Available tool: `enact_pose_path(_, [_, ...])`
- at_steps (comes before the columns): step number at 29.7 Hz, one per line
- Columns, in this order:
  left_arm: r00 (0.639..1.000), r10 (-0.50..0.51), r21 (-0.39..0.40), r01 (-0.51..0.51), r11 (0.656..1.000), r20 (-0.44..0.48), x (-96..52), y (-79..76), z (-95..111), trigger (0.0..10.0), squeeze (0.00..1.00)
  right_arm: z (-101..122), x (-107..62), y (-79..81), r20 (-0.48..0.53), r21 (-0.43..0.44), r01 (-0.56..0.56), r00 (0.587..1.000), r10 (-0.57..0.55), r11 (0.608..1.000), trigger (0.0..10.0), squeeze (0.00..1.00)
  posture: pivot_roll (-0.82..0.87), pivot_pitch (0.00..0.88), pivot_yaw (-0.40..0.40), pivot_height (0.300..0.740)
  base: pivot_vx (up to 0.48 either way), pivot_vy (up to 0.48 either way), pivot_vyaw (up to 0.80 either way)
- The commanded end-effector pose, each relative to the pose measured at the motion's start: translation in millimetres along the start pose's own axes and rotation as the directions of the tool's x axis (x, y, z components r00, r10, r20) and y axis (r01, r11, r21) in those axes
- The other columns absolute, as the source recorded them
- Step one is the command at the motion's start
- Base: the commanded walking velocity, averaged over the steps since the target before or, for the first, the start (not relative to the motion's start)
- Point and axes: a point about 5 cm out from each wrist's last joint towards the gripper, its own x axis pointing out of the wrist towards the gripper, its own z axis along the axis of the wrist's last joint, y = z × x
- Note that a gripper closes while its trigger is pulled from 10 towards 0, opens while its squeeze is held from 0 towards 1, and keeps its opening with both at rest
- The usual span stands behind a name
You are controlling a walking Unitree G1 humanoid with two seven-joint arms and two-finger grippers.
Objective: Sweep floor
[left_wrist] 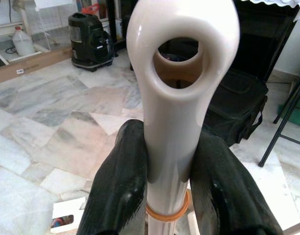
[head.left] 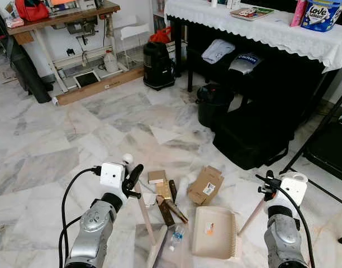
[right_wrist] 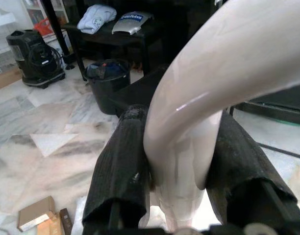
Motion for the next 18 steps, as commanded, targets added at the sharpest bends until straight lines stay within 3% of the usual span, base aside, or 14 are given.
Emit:
enact_pose_path(1, [1.000, 0.005, 0.029, -0.005, 1.000, 0.022, 2.1, 3.3, 6.5, 10.0, 0.00, 1.7, 0.7, 5.7, 0.017, 0.033, -0.009, 1.000, 0.008, 0.999, 10.0, 0.00, 0.09, 0.000, 0.039, 0.740, 0.000, 0.000, 0.00])
enact_pose_path(10, [0.999, 0.006, 0.037, -0.007, 0.999, 0.031, 1.5, 5.8, 11.1, 10.0, 0.00, -17.8, -10.2, 6.4, -0.079, 0.064, 0.023, 0.997, -0.018, 0.998, 10.0, 0.00, 0.11, 0.000, 0.041, 0.740, 0.000, 0.000, 0.00])
enact_pose_path(18, [0.998, -0.002, 0.043, 0.000, 0.999, 0.058, 7.2, 5.7, 21.1, 10.0, 0.00, -23.3, -13.6, 1.7, -0.100, -0.003, 0.024, 0.995, -0.024, 1.000, 10.0, 0.00, 0.11, 0.000, 0.042, 0.740, 0.000, 0.000, 0.00])
